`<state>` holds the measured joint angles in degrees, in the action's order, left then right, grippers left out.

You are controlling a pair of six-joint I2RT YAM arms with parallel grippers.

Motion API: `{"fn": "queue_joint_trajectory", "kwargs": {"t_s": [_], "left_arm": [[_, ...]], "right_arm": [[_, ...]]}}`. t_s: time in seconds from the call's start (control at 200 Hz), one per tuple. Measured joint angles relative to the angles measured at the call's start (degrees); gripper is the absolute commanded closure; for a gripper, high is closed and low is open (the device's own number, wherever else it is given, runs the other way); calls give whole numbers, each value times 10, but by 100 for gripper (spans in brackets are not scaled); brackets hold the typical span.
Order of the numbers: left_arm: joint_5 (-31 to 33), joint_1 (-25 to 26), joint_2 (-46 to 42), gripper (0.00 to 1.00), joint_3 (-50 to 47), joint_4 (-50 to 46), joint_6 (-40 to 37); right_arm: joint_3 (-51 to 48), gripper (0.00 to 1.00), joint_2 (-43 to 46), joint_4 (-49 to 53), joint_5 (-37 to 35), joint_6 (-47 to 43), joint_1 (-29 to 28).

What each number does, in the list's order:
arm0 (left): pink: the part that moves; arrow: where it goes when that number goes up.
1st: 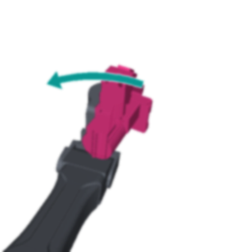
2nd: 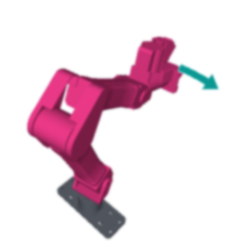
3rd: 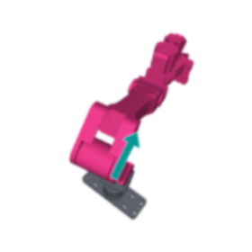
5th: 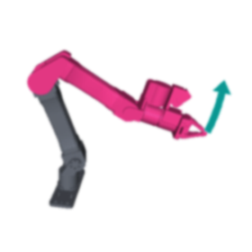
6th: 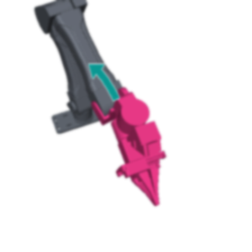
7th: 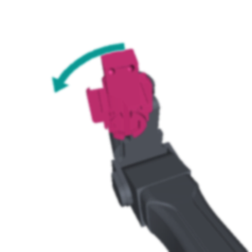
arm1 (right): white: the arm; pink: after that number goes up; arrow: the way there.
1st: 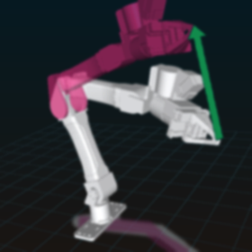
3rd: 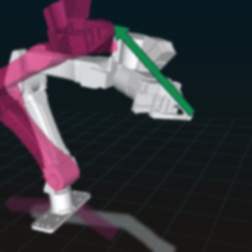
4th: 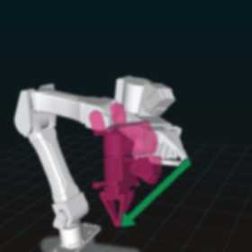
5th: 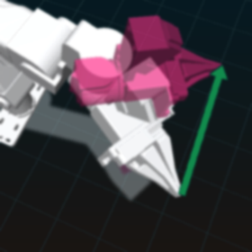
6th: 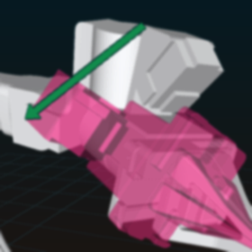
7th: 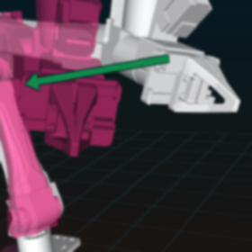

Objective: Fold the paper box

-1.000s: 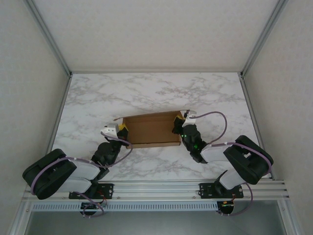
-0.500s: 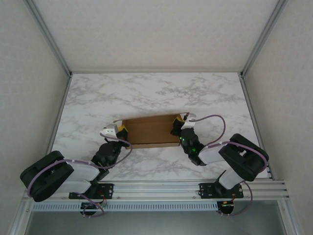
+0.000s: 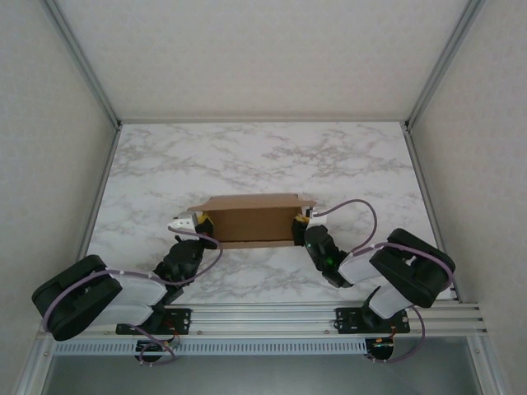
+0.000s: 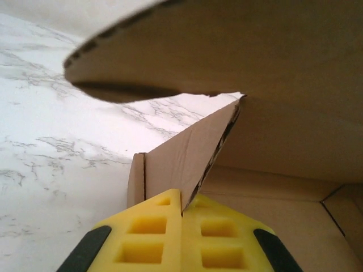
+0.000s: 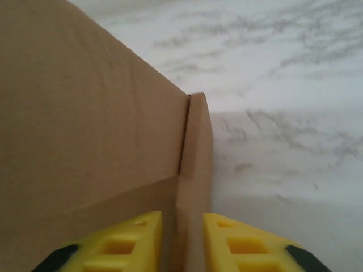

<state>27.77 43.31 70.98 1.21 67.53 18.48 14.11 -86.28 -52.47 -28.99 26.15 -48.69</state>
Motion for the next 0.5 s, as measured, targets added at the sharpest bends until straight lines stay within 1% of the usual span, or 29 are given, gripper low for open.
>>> {"fn": "queue_joint_trajectory", "kwargs": {"t_s": [0.085, 0.19, 0.275, 0.371, 0.501], "left_arm": [[5, 3, -4, 100, 0, -7, -2], [11, 5, -4, 100, -1, -10, -5], [15, 8, -3, 100, -2, -11, -7], [19, 12, 3, 100, -2, -11, -9], [21, 17, 16, 100, -2, -10, -11]], "right_arm": [[-6, 60, 33, 24, 1, 0, 0], [-14, 57, 83, 46, 1, -2, 0], [-22, 53, 130, 66, 3, -2, 0], [-34, 53, 193, 96, 10, -5, 0], [-48, 53, 304, 151, 34, -15, 0]]}}
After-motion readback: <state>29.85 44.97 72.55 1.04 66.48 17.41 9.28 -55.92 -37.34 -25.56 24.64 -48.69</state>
